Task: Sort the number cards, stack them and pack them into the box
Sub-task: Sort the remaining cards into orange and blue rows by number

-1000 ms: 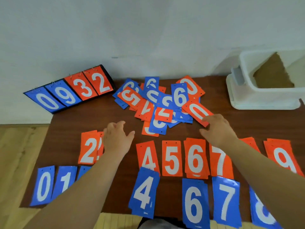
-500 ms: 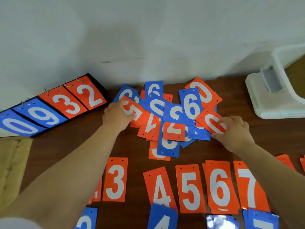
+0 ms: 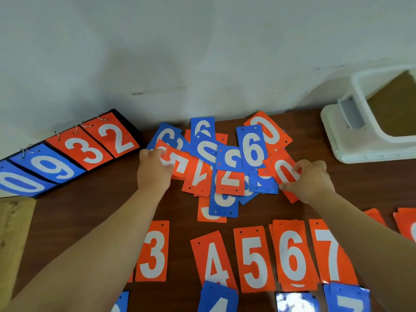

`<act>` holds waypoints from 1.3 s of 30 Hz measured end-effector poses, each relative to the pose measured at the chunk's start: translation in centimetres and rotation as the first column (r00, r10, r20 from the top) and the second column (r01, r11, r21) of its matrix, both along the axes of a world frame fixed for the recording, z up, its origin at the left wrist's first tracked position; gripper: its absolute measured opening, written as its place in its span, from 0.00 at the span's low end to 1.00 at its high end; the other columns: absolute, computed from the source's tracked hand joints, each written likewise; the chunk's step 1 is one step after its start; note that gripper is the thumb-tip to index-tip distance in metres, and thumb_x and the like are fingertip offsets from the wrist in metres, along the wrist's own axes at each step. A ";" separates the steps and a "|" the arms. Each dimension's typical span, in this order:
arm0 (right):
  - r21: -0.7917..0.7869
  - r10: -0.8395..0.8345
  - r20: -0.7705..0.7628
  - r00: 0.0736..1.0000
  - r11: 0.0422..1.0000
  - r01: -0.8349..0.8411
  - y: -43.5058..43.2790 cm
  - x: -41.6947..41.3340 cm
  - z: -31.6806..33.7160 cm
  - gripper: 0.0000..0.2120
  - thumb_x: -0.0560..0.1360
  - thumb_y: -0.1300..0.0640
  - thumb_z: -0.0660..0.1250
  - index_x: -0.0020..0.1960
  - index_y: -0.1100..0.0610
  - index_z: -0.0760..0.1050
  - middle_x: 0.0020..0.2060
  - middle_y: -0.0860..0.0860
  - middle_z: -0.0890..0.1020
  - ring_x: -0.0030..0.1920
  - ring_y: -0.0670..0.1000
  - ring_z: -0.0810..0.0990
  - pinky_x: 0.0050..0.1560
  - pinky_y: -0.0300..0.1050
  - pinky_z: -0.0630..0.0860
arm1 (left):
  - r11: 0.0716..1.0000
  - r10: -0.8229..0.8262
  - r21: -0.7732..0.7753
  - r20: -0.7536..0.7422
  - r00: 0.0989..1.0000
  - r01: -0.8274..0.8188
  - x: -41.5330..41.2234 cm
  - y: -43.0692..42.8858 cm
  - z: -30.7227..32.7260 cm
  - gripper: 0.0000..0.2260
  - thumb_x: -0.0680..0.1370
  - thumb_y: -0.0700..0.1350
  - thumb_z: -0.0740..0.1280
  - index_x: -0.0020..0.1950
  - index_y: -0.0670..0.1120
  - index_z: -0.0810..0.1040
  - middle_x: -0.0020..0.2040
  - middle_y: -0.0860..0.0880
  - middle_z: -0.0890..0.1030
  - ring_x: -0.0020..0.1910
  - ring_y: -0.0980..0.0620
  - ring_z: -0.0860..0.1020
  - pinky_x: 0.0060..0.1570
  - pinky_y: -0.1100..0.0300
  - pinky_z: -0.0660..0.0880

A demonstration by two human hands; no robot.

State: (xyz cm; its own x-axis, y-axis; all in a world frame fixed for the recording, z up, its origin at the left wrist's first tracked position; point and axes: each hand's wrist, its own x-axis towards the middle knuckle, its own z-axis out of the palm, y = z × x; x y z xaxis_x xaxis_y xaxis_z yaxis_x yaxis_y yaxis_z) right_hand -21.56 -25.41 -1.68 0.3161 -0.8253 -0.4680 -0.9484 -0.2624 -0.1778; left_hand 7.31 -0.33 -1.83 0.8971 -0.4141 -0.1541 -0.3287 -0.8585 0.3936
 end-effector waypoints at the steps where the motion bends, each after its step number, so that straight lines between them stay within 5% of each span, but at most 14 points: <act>1: -0.006 -0.003 0.027 1.000 1.000 0.003 0.1 -0.3 0.2 0.29 0.68 0.43 0.80 0.62 0.50 0.73 0.64 0.55 0.70 0.50 0.56 0.78 0.49 0.53 0.82 | 0.998 0.038 -0.048 0.002 0.999 -0.037 -0.3 0.4 0.5 0.20 0.80 0.47 0.71 0.71 0.48 0.75 0.67 0.44 0.70 0.63 0.43 0.77 0.53 0.54 0.77; 5: 0.026 -0.059 0.295 0.954 0.998 0.054 1.0 -2.3 1.7 0.16 0.75 0.53 0.74 0.62 0.50 0.76 0.61 0.53 0.80 0.51 0.53 0.80 0.45 0.45 0.79 | 0.935 0.253 -0.268 0.036 0.967 -0.234 -2.5 3.2 4.1 0.15 0.84 0.45 0.63 0.71 0.48 0.76 0.67 0.45 0.73 0.66 0.45 0.75 0.59 0.53 0.74; 9: 0.147 -0.223 0.581 0.783 0.975 0.169 4.8 -5.1 6.3 0.11 0.77 0.55 0.72 0.57 0.46 0.78 0.55 0.48 0.82 0.49 0.49 0.80 0.45 0.46 0.79 | 0.755 0.455 -0.461 -0.144 0.879 -0.467 -8.9 6.1 8.5 0.15 0.83 0.44 0.64 0.69 0.55 0.78 0.68 0.50 0.74 0.67 0.49 0.75 0.62 0.53 0.76; 13: 0.488 -0.461 0.674 0.578 0.865 0.121 10.7 -8.7 10.8 0.10 0.77 0.55 0.73 0.53 0.42 0.80 0.51 0.46 0.85 0.47 0.50 0.86 0.48 0.55 0.85 | 0.707 0.415 -0.482 -0.310 0.855 -0.518 -18.4 8.2 11.4 0.17 0.81 0.42 0.68 0.67 0.57 0.78 0.65 0.52 0.75 0.61 0.47 0.79 0.58 0.47 0.80; 15: 0.659 -0.585 0.632 0.508 0.751 0.044 13.4 -10.3 12.1 0.09 0.77 0.59 0.73 0.55 0.46 0.80 0.48 0.50 0.87 0.45 0.55 0.88 0.45 0.52 0.84 | 0.718 0.368 -0.466 -0.376 0.850 -0.517 -23.6 8.7 12.3 0.18 0.80 0.42 0.69 0.67 0.60 0.78 0.64 0.53 0.75 0.61 0.48 0.79 0.53 0.54 0.81; 17: 0.719 -0.615 0.603 0.508 0.695 -0.011 15.8 -12.0 12.5 0.09 0.77 0.61 0.72 0.55 0.51 0.81 0.47 0.54 0.88 0.47 0.60 0.87 0.45 0.53 0.82 | 0.706 0.295 -0.492 -0.449 0.843 -0.509 -28.4 9.1 13.2 0.18 0.79 0.41 0.71 0.62 0.61 0.79 0.62 0.55 0.77 0.60 0.49 0.80 0.47 0.62 0.79; 20: 0.714 -0.584 0.607 0.539 0.699 -0.048 18.2 -14.6 12.0 0.08 0.75 0.62 0.73 0.52 0.51 0.82 0.50 0.61 0.85 0.47 0.64 0.85 0.46 0.60 0.81 | 0.683 0.223 -0.524 -0.513 0.829 -0.509 -34.1 9.8 14.2 0.16 0.77 0.41 0.73 0.54 0.63 0.81 0.58 0.57 0.80 0.54 0.51 0.82 0.47 0.55 0.83; 27: 0.806 -0.668 0.548 0.503 0.584 -0.101 19.9 -18.5 13.4 0.09 0.77 0.64 0.72 0.55 0.54 0.81 0.53 0.58 0.85 0.51 0.58 0.86 0.61 0.65 0.79 | 0.676 0.068 -0.612 -0.503 0.862 -0.411 -40.8 12.0 16.7 0.15 0.77 0.41 0.74 0.52 0.63 0.84 0.56 0.59 0.83 0.56 0.56 0.82 0.54 0.53 0.83; 30: 0.765 -0.635 0.597 0.490 0.635 -0.109 20.5 -18.7 14.3 0.09 0.77 0.63 0.72 0.54 0.53 0.80 0.53 0.57 0.85 0.50 0.58 0.87 0.57 0.64 0.81 | 0.666 0.036 -0.626 -0.516 0.856 -0.405 -41.6 13.5 17.4 0.11 0.80 0.44 0.71 0.50 0.62 0.85 0.52 0.61 0.85 0.56 0.58 0.82 0.57 0.54 0.81; 34: 0.650 -0.487 0.673 0.557 0.748 -0.131 21.6 -18.2 15.1 0.09 0.77 0.61 0.73 0.54 0.49 0.80 0.51 0.51 0.85 0.45 0.51 0.88 0.43 0.50 0.85 | 0.666 0.029 -0.611 -0.553 0.833 -0.428 -40.5 15.5 17.6 0.06 0.80 0.44 0.71 0.50 0.55 0.85 0.48 0.61 0.85 0.49 0.64 0.82 0.52 0.57 0.83; 39: 0.487 -0.328 0.732 0.597 0.865 -0.123 23.8 -15.8 15.0 0.09 0.78 0.60 0.72 0.54 0.48 0.80 0.51 0.49 0.83 0.44 0.49 0.87 0.35 0.41 0.82 | 0.754 -0.040 -0.538 -0.611 0.791 -0.377 -37.0 17.9 17.2 0.12 0.78 0.42 0.73 0.56 0.59 0.82 0.58 0.58 0.81 0.55 0.55 0.82 0.48 0.60 0.83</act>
State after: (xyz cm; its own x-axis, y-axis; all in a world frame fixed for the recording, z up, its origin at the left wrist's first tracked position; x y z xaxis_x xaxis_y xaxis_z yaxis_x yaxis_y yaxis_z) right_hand -37.34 -1.65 13.34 0.6611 -0.6386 -0.3938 -0.3935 0.1517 -0.9067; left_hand -29.65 17.60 15.33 0.7914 -0.4488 -0.4149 0.2538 -0.3763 0.8911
